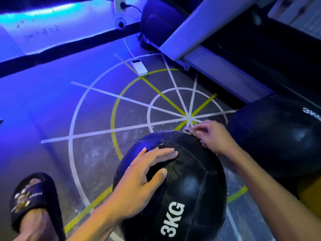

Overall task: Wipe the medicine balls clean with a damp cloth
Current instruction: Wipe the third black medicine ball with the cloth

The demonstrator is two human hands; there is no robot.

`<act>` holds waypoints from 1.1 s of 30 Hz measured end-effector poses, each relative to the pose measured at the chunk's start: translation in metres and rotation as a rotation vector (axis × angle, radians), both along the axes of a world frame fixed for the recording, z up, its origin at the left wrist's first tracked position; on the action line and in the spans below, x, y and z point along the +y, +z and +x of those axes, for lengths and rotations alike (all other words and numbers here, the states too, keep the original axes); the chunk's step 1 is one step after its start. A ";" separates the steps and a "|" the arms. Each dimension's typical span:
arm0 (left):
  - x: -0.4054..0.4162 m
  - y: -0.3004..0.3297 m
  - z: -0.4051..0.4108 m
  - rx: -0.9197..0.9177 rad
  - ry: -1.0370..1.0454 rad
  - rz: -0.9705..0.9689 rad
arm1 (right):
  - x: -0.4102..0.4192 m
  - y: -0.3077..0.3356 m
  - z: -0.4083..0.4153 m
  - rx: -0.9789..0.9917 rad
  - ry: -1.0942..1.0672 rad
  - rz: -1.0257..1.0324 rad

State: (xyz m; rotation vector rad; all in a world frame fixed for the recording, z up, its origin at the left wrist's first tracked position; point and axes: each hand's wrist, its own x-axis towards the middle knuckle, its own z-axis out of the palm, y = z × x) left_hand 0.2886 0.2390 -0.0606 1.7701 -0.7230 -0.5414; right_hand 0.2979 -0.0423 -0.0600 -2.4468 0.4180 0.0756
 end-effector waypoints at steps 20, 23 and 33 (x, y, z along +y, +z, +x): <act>-0.025 -0.002 0.027 -0.115 0.174 0.135 | 0.002 -0.013 -0.055 -0.096 -0.360 0.313; -0.029 -0.002 0.025 -0.195 0.219 0.235 | 0.009 -0.010 -0.072 -0.145 -0.394 0.362; -0.056 0.043 0.030 -0.404 0.118 0.397 | 0.021 -0.012 -0.083 -0.252 -0.366 0.176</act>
